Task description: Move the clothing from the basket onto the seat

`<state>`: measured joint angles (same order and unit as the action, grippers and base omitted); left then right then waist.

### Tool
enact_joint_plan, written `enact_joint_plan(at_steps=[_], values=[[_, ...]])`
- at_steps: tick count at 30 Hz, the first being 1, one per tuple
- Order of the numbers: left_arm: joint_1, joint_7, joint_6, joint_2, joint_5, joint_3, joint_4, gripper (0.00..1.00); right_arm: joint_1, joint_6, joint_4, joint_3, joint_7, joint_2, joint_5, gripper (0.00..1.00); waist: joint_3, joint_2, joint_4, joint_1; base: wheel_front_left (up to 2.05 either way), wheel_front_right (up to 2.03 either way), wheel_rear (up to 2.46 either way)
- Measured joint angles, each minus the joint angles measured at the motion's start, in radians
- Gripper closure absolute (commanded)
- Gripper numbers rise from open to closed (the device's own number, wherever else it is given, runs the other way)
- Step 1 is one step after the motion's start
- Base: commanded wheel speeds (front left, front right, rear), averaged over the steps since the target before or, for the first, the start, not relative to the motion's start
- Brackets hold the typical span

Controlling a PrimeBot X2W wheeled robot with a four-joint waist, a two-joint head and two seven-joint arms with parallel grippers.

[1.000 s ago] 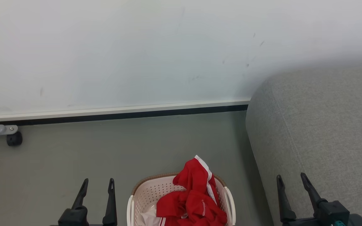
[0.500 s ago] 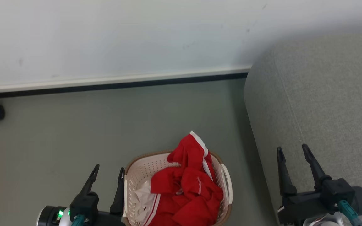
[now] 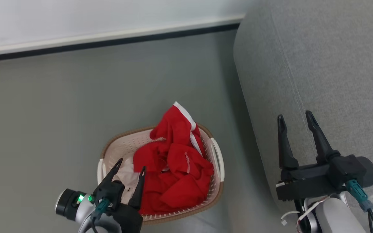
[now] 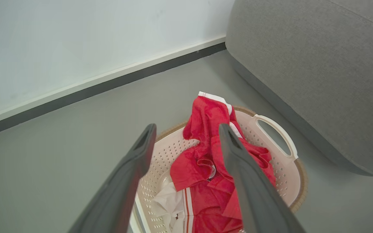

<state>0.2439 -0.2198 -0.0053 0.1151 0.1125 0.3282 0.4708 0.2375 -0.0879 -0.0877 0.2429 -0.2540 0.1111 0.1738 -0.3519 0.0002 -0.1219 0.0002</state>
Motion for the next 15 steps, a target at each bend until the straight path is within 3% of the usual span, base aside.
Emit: enact_joint_plan(at_steps=[15], values=[[0.176,0.043,-0.039,-0.022,-0.057,0.073,0.125,0.0,0.123,0.002,0.04,0.024,-0.003,-0.029,-0.001,0.0,-0.222,0.0,-0.105,-0.0001,0.0,0.0,0.0]])
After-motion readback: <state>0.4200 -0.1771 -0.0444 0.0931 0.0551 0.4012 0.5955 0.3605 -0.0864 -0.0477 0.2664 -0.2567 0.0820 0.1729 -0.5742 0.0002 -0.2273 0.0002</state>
